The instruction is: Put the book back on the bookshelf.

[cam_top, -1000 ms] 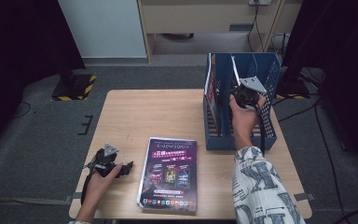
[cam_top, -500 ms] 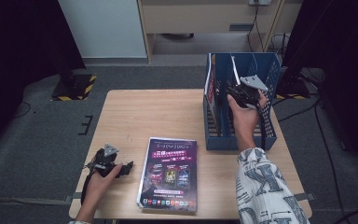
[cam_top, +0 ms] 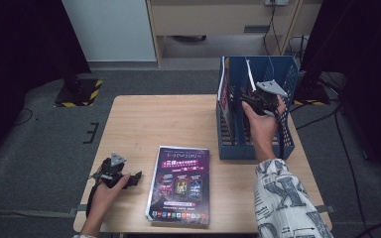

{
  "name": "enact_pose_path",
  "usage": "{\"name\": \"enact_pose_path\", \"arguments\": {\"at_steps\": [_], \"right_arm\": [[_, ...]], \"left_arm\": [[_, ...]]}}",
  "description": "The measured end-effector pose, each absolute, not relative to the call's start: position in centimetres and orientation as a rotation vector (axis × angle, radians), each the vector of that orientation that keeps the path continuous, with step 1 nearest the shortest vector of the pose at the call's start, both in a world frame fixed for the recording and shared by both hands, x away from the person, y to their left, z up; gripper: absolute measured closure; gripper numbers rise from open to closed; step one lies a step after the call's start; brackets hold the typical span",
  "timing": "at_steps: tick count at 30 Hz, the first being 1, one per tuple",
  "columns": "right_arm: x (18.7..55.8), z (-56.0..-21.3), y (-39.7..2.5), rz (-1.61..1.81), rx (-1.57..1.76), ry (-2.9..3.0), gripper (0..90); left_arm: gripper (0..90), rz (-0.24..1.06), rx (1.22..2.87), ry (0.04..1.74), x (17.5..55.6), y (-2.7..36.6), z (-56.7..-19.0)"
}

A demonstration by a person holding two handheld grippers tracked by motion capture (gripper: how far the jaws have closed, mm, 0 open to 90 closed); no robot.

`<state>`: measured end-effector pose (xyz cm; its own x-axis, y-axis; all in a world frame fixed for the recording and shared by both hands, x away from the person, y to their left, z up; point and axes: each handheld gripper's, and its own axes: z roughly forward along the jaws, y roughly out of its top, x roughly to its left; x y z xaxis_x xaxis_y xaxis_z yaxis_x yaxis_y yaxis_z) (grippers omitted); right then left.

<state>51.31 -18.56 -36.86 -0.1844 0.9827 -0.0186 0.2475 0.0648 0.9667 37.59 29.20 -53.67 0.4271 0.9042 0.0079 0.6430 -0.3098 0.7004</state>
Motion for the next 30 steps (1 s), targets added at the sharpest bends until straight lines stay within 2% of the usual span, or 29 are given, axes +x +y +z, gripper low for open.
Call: {"name": "enact_pose_path", "arguments": {"at_steps": [11, 30], "right_arm": [[50.6, -37.0, -18.2, 1.181, 1.266, 1.607, 14.8], [48.8, -37.6, -18.8, 1.205, 1.280, 1.657, 11.8]], "left_arm": [[0.8, 0.541, 2.059, 1.301, 37.6, 29.2, -53.7], [0.8, 0.541, 2.059, 1.300, 37.6, 29.2, -53.7]]}}
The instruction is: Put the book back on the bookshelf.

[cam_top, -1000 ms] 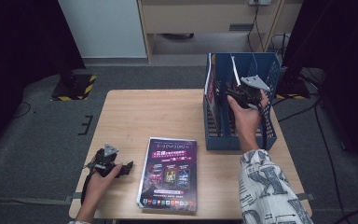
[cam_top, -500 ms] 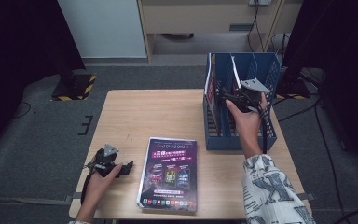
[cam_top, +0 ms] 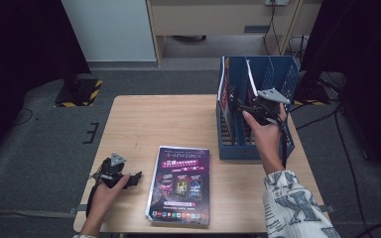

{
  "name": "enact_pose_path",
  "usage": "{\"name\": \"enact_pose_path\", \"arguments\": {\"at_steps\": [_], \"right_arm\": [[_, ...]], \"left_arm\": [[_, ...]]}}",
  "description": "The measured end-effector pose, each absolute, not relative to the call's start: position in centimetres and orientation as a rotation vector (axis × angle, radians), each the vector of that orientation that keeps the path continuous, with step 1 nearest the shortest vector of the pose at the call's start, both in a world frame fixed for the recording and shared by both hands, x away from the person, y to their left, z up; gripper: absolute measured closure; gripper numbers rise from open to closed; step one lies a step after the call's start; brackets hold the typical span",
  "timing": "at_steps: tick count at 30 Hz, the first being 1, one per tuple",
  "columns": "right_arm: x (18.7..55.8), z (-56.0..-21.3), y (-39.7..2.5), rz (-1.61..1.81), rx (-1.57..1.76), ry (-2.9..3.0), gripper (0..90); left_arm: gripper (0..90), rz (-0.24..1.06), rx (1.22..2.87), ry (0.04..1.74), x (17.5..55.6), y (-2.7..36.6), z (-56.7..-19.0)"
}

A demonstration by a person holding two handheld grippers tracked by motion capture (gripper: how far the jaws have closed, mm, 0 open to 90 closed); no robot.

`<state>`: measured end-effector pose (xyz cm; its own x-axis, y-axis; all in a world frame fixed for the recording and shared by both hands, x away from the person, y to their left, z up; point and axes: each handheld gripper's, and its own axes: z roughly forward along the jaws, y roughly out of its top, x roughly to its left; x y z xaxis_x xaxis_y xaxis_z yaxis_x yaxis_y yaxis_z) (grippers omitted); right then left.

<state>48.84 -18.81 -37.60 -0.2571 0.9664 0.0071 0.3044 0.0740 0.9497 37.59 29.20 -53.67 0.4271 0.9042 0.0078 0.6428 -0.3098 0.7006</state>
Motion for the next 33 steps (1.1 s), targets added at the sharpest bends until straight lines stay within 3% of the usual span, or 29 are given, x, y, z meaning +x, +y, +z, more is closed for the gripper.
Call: {"name": "enact_pose_path", "arguments": {"at_steps": [33], "right_arm": [[42.8, -41.0, -18.9, 1.296, 1.217, 1.741, 11.4]], "left_arm": [[0.4, 0.541, 2.062, 1.295, 37.7, 29.1, -53.7]]}}
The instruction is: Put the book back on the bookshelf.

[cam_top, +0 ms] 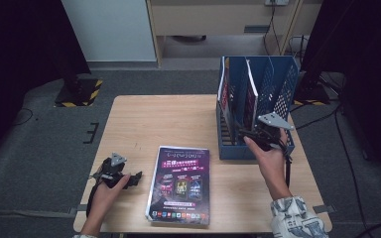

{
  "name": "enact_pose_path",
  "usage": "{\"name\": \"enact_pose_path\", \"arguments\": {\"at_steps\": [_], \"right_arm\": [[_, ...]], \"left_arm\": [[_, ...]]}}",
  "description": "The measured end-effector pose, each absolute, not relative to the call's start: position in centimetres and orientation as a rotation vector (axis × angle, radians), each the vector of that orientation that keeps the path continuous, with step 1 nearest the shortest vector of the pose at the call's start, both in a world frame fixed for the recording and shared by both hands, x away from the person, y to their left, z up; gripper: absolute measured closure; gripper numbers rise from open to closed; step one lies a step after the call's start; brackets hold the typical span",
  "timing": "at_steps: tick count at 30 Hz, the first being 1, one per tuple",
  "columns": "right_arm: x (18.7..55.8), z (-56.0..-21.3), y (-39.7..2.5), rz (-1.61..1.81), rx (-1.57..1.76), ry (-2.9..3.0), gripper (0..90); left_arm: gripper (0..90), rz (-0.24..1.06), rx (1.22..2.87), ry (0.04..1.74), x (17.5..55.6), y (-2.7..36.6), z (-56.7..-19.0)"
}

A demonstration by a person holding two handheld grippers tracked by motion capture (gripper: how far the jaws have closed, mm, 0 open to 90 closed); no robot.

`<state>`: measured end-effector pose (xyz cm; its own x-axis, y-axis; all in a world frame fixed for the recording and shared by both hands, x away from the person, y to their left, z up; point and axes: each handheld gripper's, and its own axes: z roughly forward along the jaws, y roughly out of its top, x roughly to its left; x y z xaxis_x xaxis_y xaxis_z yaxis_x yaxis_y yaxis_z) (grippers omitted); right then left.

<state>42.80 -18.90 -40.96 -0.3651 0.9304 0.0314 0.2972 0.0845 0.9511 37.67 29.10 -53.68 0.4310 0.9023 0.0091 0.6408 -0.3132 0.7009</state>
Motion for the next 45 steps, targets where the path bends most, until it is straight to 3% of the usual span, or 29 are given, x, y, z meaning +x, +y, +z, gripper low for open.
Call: {"name": "enact_pose_path", "arguments": {"at_steps": [24, 30, 36, 45], "right_arm": [[38.8, -45.3, -13.0, 1.352, 1.019, 1.935, 12.0], [37.9, -46.3, -12.0, 1.334, 0.967, 2.025, 16.3], [37.0, -46.8, -10.5, 1.295, 0.875, 2.110, 23.4], [37.0, -47.8, -9.4, 1.259, 0.870, 2.194, 28.4]], "left_arm": [[0.0, 0.538, 2.060, 1.301, 37.5, 29.1, -53.7], [0.4, 0.536, 2.053, 1.307, 37.3, 29.0, -53.7], [9.5, 0.529, 2.058, 1.269, 37.1, 28.9, -53.3], [16.0, 0.497, 1.991, 1.182, 36.1, 27.4, -51.3]]}}
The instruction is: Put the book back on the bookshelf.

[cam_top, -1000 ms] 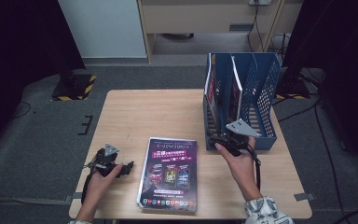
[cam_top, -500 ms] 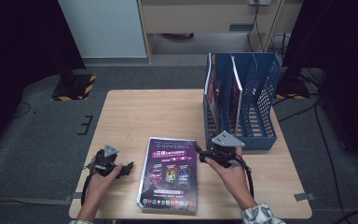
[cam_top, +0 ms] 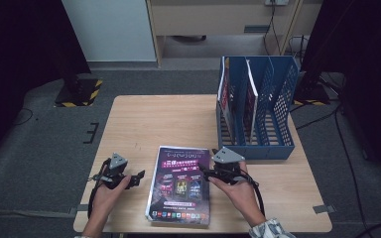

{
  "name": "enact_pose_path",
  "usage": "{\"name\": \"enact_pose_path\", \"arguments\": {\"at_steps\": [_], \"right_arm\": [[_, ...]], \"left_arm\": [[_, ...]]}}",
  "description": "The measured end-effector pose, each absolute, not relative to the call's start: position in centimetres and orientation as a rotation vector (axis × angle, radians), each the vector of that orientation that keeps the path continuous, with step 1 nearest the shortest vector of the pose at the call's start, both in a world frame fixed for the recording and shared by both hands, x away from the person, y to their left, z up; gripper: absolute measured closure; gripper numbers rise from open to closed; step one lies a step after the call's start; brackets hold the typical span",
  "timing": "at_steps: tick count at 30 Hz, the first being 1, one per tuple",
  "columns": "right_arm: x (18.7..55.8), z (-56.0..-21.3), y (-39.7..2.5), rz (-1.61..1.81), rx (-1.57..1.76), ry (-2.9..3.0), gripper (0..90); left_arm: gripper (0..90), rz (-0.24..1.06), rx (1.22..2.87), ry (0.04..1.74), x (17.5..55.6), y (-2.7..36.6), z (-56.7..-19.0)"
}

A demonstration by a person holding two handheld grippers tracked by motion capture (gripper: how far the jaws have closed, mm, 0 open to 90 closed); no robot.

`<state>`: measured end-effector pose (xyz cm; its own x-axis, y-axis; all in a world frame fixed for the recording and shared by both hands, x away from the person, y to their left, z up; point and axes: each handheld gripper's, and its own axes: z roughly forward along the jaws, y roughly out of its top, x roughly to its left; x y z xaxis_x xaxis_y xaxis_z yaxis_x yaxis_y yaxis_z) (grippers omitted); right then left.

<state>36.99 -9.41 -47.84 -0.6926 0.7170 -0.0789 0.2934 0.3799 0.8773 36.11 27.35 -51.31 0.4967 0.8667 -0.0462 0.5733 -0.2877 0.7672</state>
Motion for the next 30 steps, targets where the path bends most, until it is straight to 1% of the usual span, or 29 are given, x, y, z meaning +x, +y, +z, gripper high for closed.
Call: {"name": "enact_pose_path", "arguments": {"at_steps": [6, 9, 11, 14, 18, 23, 30], "right_arm": [[36.6, -49.0, -9.5, 1.286, 0.908, 2.254, 33.5], [36.6, -49.1, -9.5, 1.275, 0.921, 2.263, 33.0], [36.7, -49.3, -9.6, 1.285, 0.953, 2.265, 30.7], [36.7, -49.3, -9.5, 1.280, 0.945, 2.282, 23.6], [36.8, -49.5, -9.6, 1.281, 0.946, 2.304, 14.7], [36.7, -49.9, -9.7, 1.287, 0.959, 2.348, 12.5], [36.7, -50.6, -9.5, 1.297, 0.961, 2.414, 12.8]], "left_arm": [[18.0, 0.470, 1.992, 1.112, 35.2, 24.9, -50.2], [18.8, 0.458, 2.002, 1.084, 34.8, 23.8, -49.9], [20.2, 0.444, 2.017, 1.054, 34.6, 23.1, -49.9], [22.8, 0.436, 2.039, 1.025, 34.5, 22.1, -50.0], [31.4, 0.393, 2.040, 1.010, 34.2, 21.2, -50.3], [38.1, 0.391, 2.090, 0.996, 34.4, 20.4, -51.0], [38.8, 0.374, 2.072, 1.008, 34.7, 20.5, -51.5]]}}
